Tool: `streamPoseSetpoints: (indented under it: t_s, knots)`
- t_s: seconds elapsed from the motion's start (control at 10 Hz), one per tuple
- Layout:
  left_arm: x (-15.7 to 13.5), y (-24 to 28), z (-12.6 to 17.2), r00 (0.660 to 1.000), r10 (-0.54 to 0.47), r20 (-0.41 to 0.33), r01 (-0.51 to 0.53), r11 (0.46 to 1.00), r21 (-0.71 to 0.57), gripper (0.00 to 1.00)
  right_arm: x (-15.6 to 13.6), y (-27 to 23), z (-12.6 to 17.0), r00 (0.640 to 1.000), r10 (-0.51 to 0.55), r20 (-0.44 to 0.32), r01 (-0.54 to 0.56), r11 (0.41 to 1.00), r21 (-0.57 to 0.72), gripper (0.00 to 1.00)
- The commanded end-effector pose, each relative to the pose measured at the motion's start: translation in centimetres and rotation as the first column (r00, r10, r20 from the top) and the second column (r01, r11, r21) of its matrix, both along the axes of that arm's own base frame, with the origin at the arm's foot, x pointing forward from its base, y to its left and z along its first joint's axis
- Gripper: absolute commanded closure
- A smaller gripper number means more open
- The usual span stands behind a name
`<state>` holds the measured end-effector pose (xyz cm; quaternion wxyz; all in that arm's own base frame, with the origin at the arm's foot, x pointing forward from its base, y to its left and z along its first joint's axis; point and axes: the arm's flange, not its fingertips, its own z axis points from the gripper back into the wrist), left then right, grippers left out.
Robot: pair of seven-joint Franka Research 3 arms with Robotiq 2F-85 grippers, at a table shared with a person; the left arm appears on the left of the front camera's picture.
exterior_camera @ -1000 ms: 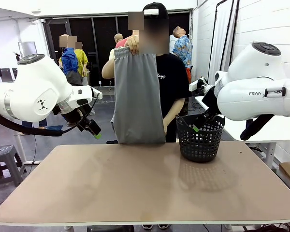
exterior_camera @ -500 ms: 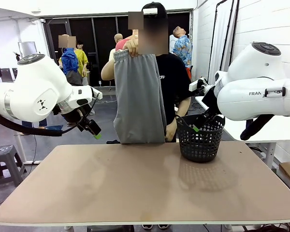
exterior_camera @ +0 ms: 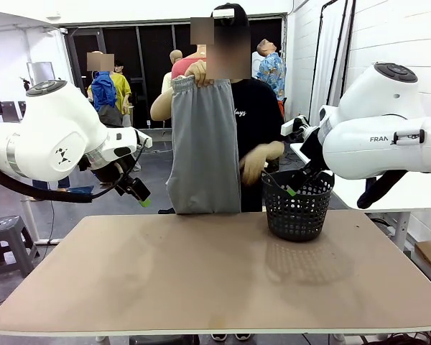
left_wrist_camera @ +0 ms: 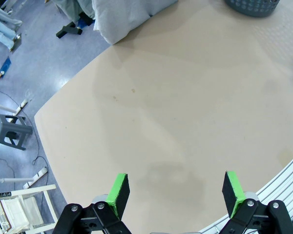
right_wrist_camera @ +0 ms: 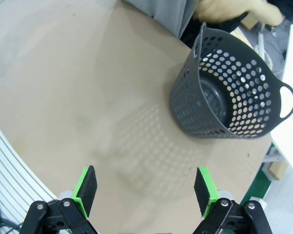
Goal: Fold the training pants.
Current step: Grab both ends of the Training pants handed by a person.
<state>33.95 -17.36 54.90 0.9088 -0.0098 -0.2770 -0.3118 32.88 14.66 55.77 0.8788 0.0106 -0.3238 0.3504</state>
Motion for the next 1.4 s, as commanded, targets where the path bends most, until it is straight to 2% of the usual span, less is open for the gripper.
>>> streamPoseSetpoints:
  t_s: [0.0, 1.3]
  knots:
    - [0.05, -0.01, -0.08, 1.000, -0.010, -0.002, 0.010, 1.000, 0.000, 0.00, 0.01, -0.04, -0.10, 1.000, 0.007, -0.004, -0.007, 1.000, 0.005, 0.00]
    - [0.05, -0.01, -0.08, 1.000, -0.010, -0.002, 0.010, 1.000, 0.000, 0.00, 0.01, -0.04, -0.10, 1.000, 0.007, -0.004, -0.007, 1.000, 0.005, 0.00]
